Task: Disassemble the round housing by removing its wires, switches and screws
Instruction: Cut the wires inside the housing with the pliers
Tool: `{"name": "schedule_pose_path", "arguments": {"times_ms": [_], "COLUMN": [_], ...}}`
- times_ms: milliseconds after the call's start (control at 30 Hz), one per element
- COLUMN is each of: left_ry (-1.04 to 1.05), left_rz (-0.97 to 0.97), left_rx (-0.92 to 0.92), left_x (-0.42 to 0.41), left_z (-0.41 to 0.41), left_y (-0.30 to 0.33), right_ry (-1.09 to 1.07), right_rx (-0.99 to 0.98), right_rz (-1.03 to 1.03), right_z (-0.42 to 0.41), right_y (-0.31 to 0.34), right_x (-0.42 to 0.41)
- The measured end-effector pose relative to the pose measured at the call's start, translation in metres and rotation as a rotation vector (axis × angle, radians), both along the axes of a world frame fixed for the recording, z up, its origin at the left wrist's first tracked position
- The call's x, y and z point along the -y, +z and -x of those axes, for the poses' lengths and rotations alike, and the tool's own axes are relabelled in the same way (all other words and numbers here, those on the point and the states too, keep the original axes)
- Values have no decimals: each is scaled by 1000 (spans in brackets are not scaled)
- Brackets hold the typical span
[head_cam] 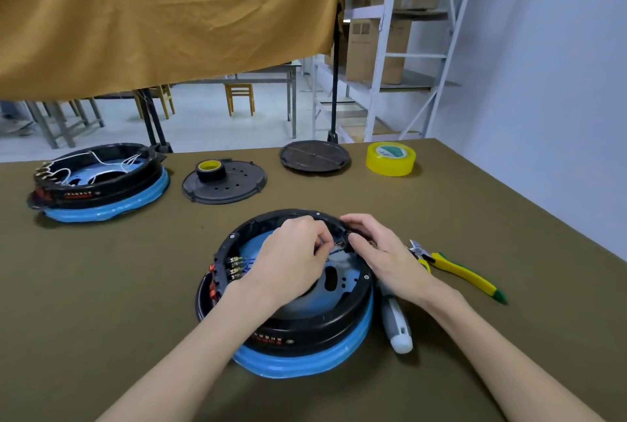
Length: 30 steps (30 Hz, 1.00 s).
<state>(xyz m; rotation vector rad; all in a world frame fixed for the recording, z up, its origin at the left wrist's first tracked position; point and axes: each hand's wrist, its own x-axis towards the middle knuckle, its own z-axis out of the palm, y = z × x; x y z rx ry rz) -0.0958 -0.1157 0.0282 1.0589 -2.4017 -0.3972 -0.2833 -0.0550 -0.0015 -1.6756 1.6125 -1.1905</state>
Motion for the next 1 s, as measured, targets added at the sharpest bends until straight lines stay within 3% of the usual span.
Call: {"name": "schedule_pose_path", "arguments": {"times_ms": [167,333,433,567,600,667,767,833,933,1000], "left_ry": [20,1,-13,32,52,55,-13,20,176,289], "left_rz": [31,-80,-103,135,177,52,-209,-185,-33,9], "left_rx": [25,-53,-28,-96,-59,88,141,105,226,307], "left_x": [-4,-8,-5,12,19,32,37,35,26,23], "left_z": [0,-3,-13,-29,-33,-40,-51,-60,-77,-87], "left_y": [0,4,10,24,26,29,24,20,18,16], "right_ry": [-7,17,119,283,296,236,-26,-41,135,160], "right_rx": [-13,-25,-55,-1,21,-43,-414,-428,-292,-390], "right_rz": [-1,21,-79,-258,-293,-298,-146,-115,-176,-147], "right_z": [-2,1,5,10,9,3,-3,-4,-12,-25], "right_y": [3,6,22,46,50,49,27,21,36,51], "right_x": [-3,0,12,33,36,36,26,21,29,40]}}
